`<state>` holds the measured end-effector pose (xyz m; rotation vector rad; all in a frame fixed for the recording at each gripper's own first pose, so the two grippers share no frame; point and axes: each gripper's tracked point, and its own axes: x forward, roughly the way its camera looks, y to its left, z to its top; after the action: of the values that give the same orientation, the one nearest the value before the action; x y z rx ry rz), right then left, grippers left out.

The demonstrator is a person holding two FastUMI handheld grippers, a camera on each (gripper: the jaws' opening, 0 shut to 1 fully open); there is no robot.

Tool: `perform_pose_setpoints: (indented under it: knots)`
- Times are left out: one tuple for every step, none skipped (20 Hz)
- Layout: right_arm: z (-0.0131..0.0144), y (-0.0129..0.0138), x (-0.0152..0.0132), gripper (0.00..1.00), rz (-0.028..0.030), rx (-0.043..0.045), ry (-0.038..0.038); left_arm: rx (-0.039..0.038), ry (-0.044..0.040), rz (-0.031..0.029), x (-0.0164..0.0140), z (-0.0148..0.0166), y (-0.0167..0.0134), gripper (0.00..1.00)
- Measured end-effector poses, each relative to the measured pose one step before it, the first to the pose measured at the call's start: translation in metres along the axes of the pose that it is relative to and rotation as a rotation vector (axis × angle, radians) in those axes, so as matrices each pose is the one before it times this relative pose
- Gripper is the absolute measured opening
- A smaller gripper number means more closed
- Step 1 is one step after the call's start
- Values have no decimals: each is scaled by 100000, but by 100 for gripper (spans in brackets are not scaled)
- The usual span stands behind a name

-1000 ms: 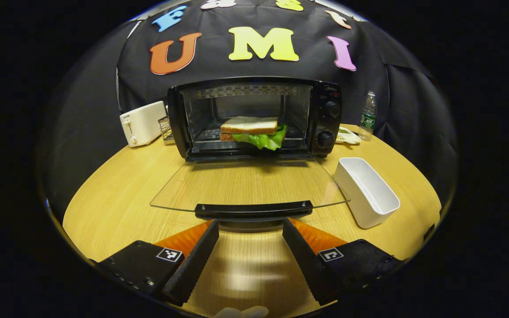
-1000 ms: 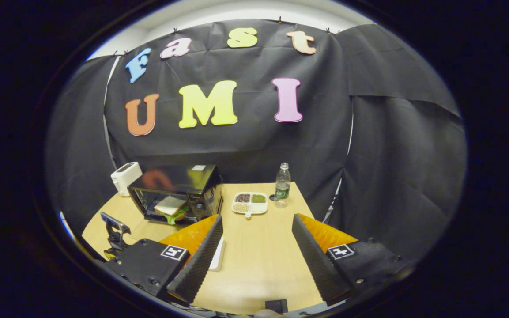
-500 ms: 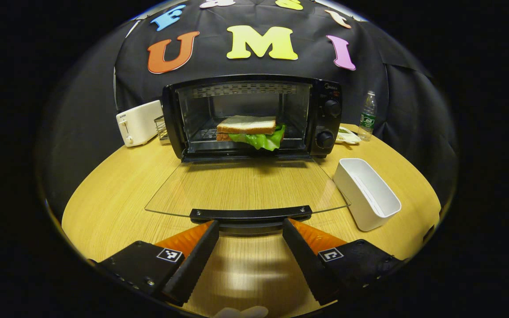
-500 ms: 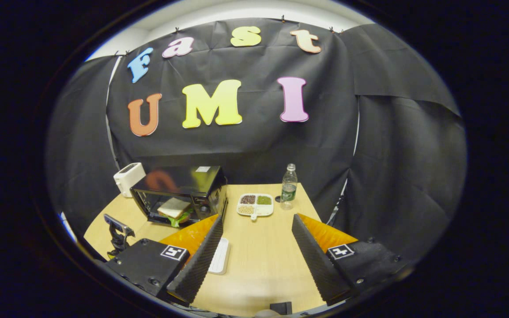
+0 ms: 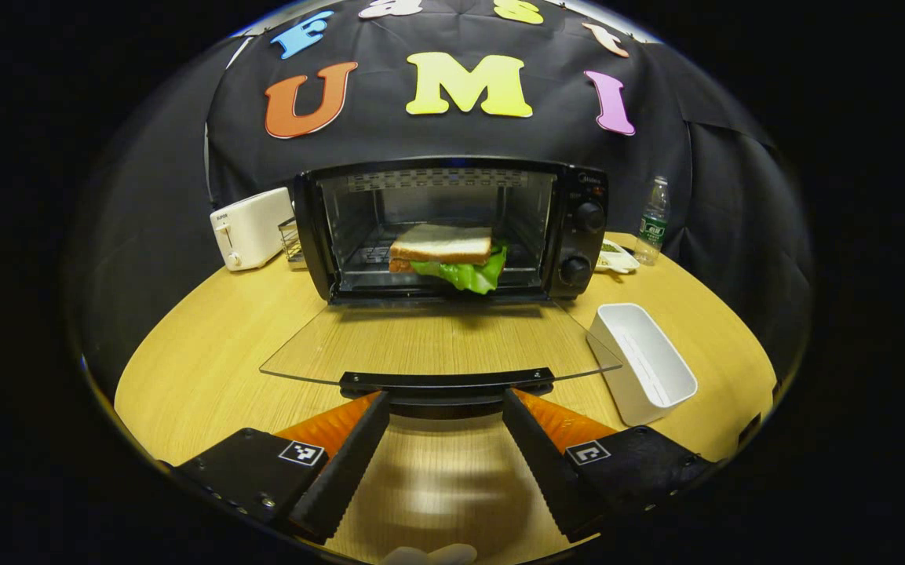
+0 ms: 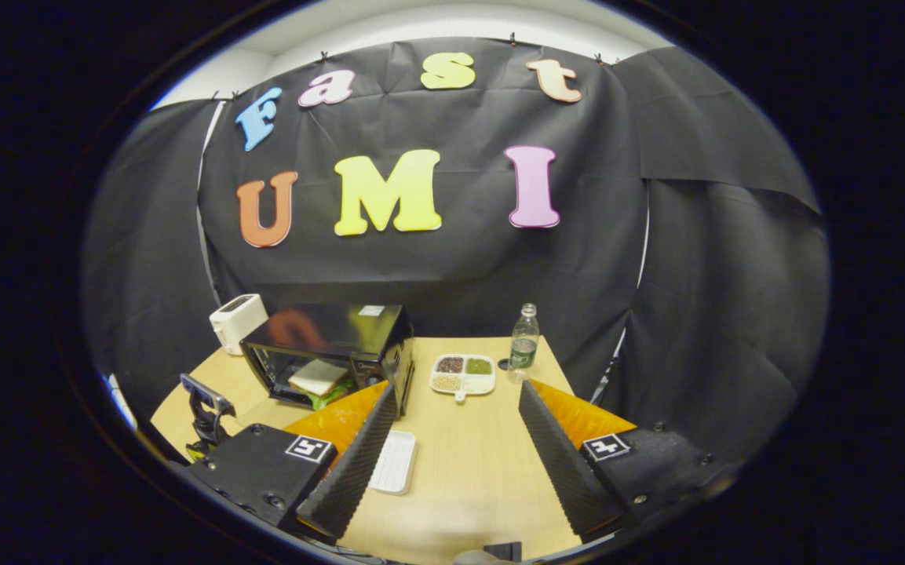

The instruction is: Open the electric oven with the left hand, put the food in, and close the electric oven.

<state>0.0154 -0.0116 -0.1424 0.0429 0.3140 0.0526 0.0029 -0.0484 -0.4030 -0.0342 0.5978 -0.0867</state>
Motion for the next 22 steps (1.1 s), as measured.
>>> perform_pose_setpoints:
  knots:
    - [151, 45, 33, 96, 425, 302, -423, 317, -1176, -31, -249, 789, 0, 95]
    - [70, -121, 22, 97, -415, 134, -115, 448, -1414, -4, -112, 875, 67, 95]
    - [-15, -163, 42, 97, 121, 493, 0, 362, -977, -8, -152, 764, 98, 95]
    - [146, 24, 23, 97, 75, 769, -122, 247, -1253, -106, -83, 790, 78, 95]
    - [131, -22, 110, 97, -14, 638, -294, 177, -1208, -58, -26, 834, -6, 95]
    - [197, -46, 20, 96, -38, 638, -371, 381, -1162, -291, 38, 886, -6, 96]
    - [243, -75, 135, 97, -192, 673, -585, 253, -609, -110, -20, 645, 95, 96]
    - [221, -67, 44, 97, 9, 401, -820, 21, -560, -81, 35, 628, 46, 96]
    - [155, -76, 22, 100, -370, 180, -411, 615, -1404, -77, 35, 821, 49, 96]
    - [141, -43, 111, 96, -17, 335, -372, 1130, -1405, -56, 158, 826, 108, 96]
    - [89, -11, 53, 96, -139, 415, -283, 998, -998, -21, 145, 556, 63, 96]
    - [156, -97, -23, 96, -274, 568, -199, 623, -912, 17, 257, 634, 103, 96]
    - [-11, -22, 69, 96, -118, 459, -225, 138, -630, -10, 333, 614, 113, 96]
    - [108, -86, 60, 96, -245, 188, -148, -123, -479, 47, 427, 550, 114, 96]
    - [87, -146, -29, 96, -417, 370, -275, -393, -61, -45, 402, 597, 126, 96]
    - [212, -96, -41, 96, -208, 502, -484, -16, -1258, 48, 402, 813, 69, 96]
    - [204, -27, -1, 97, -179, 414, -334, 216, -1255, 225, 333, 775, 186, 96]
    - [117, -145, -42, 96, -208, 302, -120, 357, -967, 352, 399, 638, 208, 96]
    - [92, 33, 70, 96, -60, 46, -273, 299, -685, -211, 291, 375, -51, 96]
    - [118, -200, 37, 96, -405, -207, -232, 587, -973, -254, 402, 566, 83, 96]
    - [18, -84, -94, 96, -216, 43, -233, 946, 154, -14, 330, 282, -3, 96]
    - [166, 61, -29, 96, 215, 116, 55, 937, -1124, -188, 120, 430, 167, 96]
